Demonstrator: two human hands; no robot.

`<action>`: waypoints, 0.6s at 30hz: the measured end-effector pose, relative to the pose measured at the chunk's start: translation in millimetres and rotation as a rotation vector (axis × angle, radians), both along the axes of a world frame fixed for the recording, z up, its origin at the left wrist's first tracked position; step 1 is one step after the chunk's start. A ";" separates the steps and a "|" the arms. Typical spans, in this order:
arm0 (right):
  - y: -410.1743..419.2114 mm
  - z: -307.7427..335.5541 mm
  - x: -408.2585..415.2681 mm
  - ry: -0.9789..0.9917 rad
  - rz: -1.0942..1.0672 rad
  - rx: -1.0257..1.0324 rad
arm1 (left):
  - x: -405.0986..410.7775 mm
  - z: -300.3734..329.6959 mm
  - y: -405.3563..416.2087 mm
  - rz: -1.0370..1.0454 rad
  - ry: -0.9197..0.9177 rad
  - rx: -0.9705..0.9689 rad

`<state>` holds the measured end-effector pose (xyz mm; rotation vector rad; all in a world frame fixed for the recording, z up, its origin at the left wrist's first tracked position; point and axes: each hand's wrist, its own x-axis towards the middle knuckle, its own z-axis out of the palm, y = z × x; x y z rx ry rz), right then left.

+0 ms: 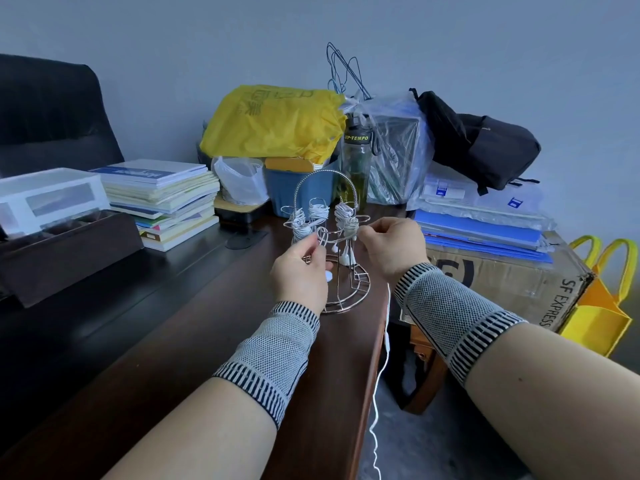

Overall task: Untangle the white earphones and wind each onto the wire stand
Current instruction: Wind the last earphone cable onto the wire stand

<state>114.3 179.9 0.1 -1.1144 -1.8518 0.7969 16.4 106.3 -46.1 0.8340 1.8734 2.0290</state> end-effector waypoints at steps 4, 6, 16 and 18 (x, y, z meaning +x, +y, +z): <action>-0.1 -3.4 -4.5 -0.049 0.024 0.006 | -0.7 2.4 5.5 -0.085 -0.056 0.018; 0.8 -4.2 -6.2 -0.064 0.028 0.014 | -0.5 5.4 8.3 -0.085 -0.069 0.013; -5.6 -7.7 -3.8 -0.111 0.093 -0.030 | 7.6 2.5 -4.7 -0.062 0.003 0.025; -11.5 -8.7 -0.3 -0.089 0.115 -0.032 | 11.5 4.1 -15.7 -0.076 0.026 0.015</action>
